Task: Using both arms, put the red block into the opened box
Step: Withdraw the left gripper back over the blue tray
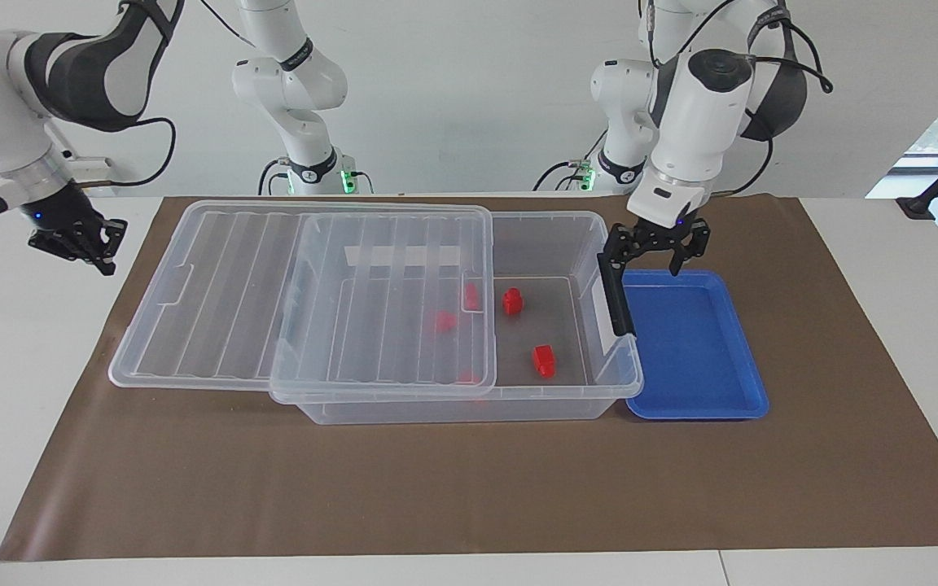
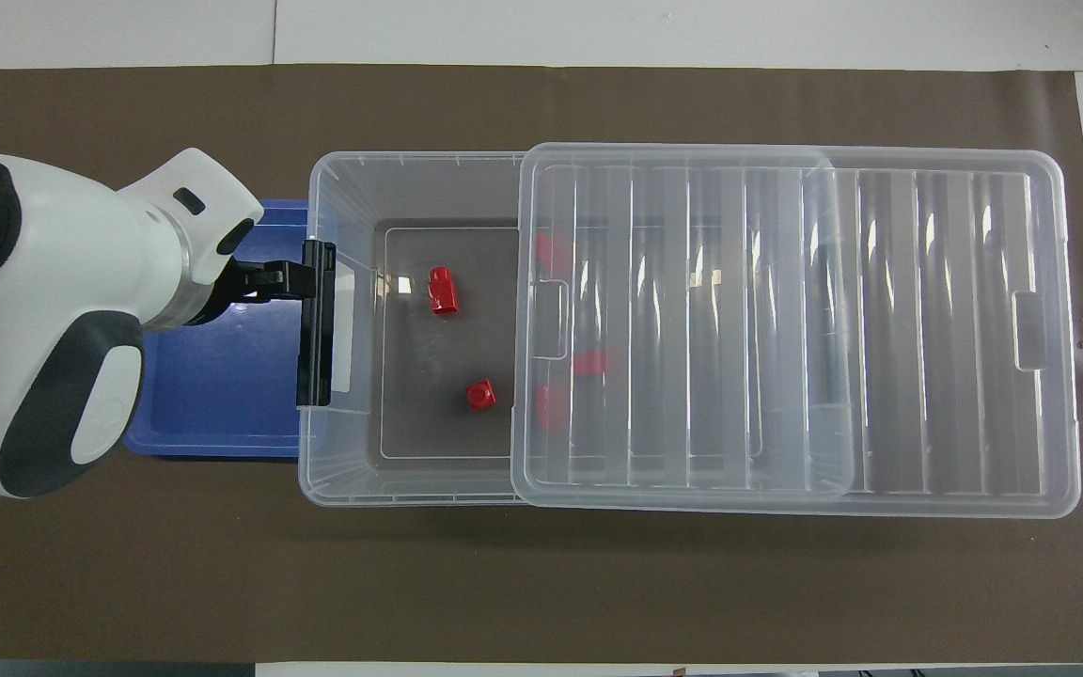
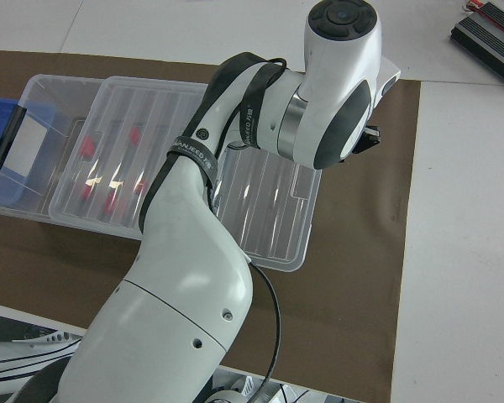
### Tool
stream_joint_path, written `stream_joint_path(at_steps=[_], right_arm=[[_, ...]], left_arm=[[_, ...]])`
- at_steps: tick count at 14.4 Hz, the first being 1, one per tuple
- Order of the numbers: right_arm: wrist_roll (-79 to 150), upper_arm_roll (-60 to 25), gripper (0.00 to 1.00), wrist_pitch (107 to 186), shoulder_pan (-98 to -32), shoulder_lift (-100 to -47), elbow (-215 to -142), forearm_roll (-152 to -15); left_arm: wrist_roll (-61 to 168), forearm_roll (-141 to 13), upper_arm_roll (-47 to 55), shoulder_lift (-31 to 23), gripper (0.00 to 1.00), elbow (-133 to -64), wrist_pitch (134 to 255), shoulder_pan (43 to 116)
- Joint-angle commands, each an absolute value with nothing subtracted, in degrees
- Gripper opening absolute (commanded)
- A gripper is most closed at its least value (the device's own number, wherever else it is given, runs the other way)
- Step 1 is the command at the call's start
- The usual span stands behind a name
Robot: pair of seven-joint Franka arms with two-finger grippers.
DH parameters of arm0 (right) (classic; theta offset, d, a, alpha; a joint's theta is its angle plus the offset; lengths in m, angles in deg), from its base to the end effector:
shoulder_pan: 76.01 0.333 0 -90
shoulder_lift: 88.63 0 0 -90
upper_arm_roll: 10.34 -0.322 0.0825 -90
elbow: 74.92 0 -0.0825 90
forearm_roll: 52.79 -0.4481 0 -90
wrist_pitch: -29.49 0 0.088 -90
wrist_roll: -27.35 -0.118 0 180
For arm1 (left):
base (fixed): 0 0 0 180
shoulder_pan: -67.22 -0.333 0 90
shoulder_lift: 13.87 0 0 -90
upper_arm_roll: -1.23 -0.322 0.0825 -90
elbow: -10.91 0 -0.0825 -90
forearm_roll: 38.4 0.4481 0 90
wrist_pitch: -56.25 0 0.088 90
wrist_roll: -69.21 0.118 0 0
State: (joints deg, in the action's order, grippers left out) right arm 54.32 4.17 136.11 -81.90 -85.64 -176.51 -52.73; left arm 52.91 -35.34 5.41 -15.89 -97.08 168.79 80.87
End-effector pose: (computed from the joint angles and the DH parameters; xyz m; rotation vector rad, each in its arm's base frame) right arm 0.6058 -0.2228 0.5036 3.1082 0.1797 0.0443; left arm 0.5966 -0.1881 0.5066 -3.1177 0.0693 -0.1952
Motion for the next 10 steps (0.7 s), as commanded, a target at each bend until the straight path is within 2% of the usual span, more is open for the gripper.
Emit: stream_joint_path(at_steps=[1,3,7,10], right_arm=[[55.38,3.55,0.0,137.94,-83.83,-84.06,-176.52,-52.88],[55.56,3.46,0.0,139.0,-85.05,-82.75,-176.96,-52.97],[54.95,3.38,0.0,139.27,-84.01,-83.44,-179.93,-53.23],[54.94,3.29,0.0,144.44,-82.6,-84.93,-184.59,-53.4]], left_arm=[[56.64,-36.55,5.63,-16.25,1.0,-94.83,166.56,77.34],[60.49,-39.08,5.63,-15.98,1.0,-92.98,164.8,74.52],[69.55,-41.39,5.54,-15.37,1.0,-87.97,158.48,69.95],[72.28,-41.39,5.54,-14.58,1.0,-84.2,153.65,68.28]])
